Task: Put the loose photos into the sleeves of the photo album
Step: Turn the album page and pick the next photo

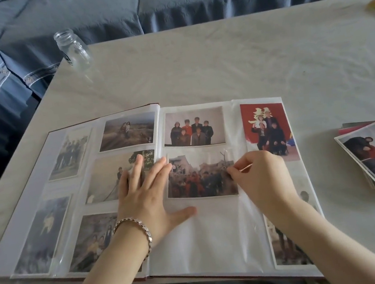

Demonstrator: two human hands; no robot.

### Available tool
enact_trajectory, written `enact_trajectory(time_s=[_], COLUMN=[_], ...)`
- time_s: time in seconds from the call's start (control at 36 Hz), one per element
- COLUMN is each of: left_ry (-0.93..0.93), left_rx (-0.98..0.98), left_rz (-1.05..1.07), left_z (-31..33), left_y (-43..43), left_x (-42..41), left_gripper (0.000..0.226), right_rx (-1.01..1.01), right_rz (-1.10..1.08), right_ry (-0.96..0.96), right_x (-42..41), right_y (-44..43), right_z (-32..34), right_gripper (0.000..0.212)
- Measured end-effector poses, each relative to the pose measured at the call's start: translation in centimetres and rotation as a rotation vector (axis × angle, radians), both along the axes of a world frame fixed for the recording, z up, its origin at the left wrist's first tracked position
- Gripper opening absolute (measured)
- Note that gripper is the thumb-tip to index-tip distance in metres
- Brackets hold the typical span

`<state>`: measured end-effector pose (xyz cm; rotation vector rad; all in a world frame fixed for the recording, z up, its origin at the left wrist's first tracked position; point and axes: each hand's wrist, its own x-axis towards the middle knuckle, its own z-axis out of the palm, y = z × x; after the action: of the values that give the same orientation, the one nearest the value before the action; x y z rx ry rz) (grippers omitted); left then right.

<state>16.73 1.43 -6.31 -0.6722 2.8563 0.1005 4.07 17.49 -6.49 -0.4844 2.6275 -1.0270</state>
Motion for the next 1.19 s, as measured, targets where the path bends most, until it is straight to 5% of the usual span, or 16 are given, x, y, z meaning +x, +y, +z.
enact_trajectory(time_s=[0.25, 0.61, 0.72, 0.83, 0.94, 1.08, 1.19], left_ry=[-0.006, -0.036, -0.086, -0.055, -0.057, -0.056, -0.059], left_rx=[-0.016, 0.019, -0.093, -0.108, -0.009, 0.083, 0.108], left_rz=[-0.009, -0.007, -0.075, -0.097, -0.064, -0.2, -0.289], left_z=[-0.2, 0.1, 0.5, -0.4, -1.8, -2.7, -2.4], left_y=[-0.1, 0.1, 0.6, 2.1, 4.2, 7.3, 7.8], left_x=[-0.1, 0.0, -0.4, -1.8, -4.2, -6.6, -7.4], left_gripper=[0.127, 0.115, 0.089, 0.107, 0.067, 0.068, 0.067], right_rx=[0.002, -0.279, -0.215, -0.187, -0.141, 0.089, 0.33], right_rz=[0.04, -0.088, -0.104, -0.083, -0.075, -0.105, -0.082], right_ry=[0.073, -0.443, -0.227, -0.032, 0.107, 0.239, 0.238], right_x=[0.3, -1.8, -1.4, -1.9, -2.9, -4.1, -5.3], right_y=[0.1, 1.1, 2.0, 4.4, 8.0, 12.0, 14.3], right_z=[-0.2, -0.1, -0.5, -0.2, 0.3, 0.4, -0.1], right_gripper=[0.015, 0.01, 0.016, 0.01, 0.018, 0.01, 0.037])
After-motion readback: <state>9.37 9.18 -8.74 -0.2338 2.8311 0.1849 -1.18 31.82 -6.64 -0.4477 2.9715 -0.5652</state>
